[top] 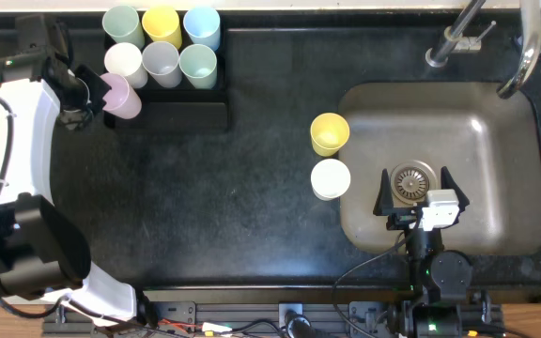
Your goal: Store Cups
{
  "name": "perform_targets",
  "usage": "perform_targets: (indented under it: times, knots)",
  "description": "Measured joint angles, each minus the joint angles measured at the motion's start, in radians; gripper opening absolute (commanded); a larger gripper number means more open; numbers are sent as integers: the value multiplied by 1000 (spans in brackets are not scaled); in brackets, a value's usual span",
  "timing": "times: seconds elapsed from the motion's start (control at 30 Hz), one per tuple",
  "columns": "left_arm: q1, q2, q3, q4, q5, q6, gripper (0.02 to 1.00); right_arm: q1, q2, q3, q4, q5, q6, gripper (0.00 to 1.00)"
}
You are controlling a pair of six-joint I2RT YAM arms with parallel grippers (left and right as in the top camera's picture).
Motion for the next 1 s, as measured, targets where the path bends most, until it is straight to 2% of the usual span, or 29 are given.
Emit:
perform_targets:
  times: [0.4,0.93,0.97,1.0]
  knots:
    - [0,35,0,9,-44,0,36,0,0,0,0,0,1,996]
    - [-3,79,0,46,-41,0,36,0,0,0,0,0,0,998]
    - [-6,79,0,46,-41,0,121,0,0,0,0,0,0,998]
    - [-8,80,0,46,-43,0,393,0,0,0,0,0,0,996]
